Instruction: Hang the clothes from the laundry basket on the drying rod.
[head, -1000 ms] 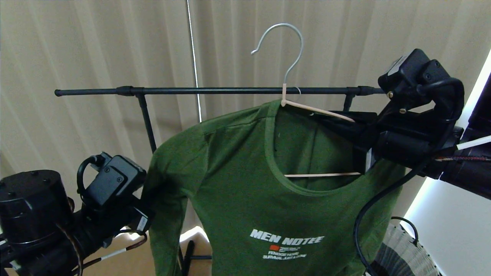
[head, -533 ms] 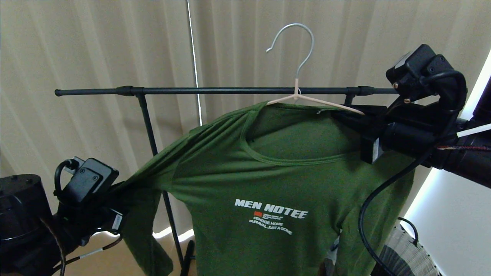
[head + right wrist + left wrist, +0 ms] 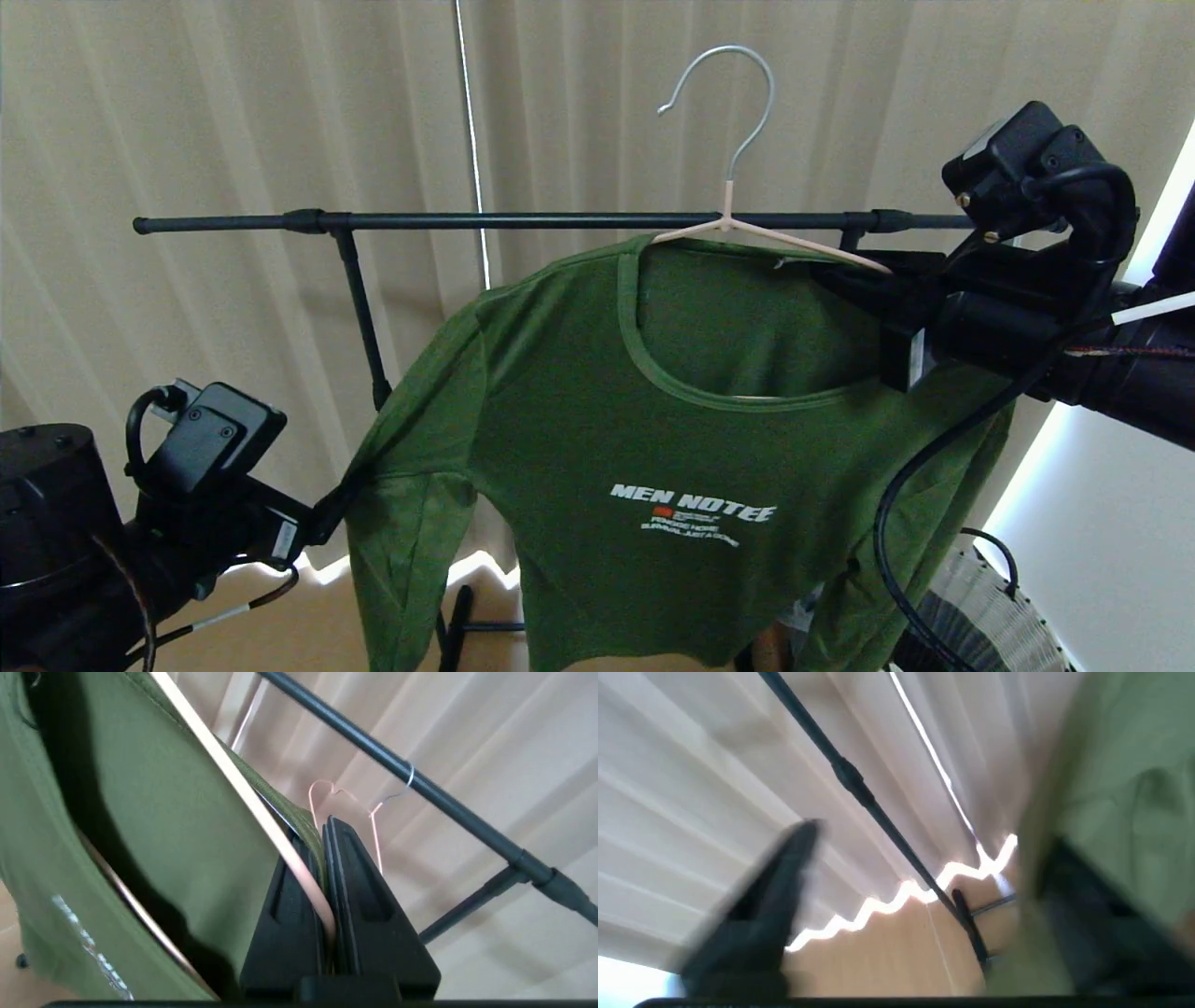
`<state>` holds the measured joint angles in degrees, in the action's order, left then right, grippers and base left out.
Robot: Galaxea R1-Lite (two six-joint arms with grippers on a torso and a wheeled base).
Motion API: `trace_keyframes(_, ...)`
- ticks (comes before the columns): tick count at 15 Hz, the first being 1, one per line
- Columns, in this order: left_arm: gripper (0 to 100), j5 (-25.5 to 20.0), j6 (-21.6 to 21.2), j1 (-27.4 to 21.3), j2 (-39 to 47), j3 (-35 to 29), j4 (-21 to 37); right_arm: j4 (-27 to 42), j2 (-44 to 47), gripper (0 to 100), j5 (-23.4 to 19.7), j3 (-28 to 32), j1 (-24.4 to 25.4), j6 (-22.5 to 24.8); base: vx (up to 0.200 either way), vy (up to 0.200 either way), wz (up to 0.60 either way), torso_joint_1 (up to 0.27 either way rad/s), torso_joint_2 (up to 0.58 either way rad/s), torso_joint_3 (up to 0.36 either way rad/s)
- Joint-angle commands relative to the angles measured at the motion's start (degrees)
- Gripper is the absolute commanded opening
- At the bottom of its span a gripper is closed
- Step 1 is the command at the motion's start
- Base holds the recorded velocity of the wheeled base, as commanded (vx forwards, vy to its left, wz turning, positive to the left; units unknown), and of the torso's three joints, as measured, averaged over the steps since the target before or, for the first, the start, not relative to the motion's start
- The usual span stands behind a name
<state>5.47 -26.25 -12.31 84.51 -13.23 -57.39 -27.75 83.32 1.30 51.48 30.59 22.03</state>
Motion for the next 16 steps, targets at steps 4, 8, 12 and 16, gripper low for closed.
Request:
trace_keyframes(4, 100, -3.9, 5.3, 0.0, -7.9, -4.0, 3.2, 1.4, 0.7, 0, 4.1, -0.2, -1.1, 0.0, 0.0, 0.0, 0.0, 0.0, 0.0, 0.0)
trace_keyframes(8, 100, -8.4, 16.3, 0.1, -15.9, -8.6, 17.4, 6.8, 0.5, 0, 6.9, -0.5, -2.7, 0.0, 0.0, 0.0, 0.0, 0.0, 0.0, 0.0)
trace_keyframes(12, 100, -10.7, 19.0, 0.2, -17.3, -2.8, 15.5, 12.9, 0.4, 0, 11.4, -1.1, -3.3, -0.9, 0.0, 0.0, 0.0, 0.0, 0.0, 0.0)
trace_keyframes(16, 100, -12.0, 19.8, 0.3, -16.0, 2.3, 4.7, 17.1, 0.0, 0, 12.6, -1.0, -3.3, -4.9, 0.0, 0.0, 0.0, 0.0, 0.0, 0.0)
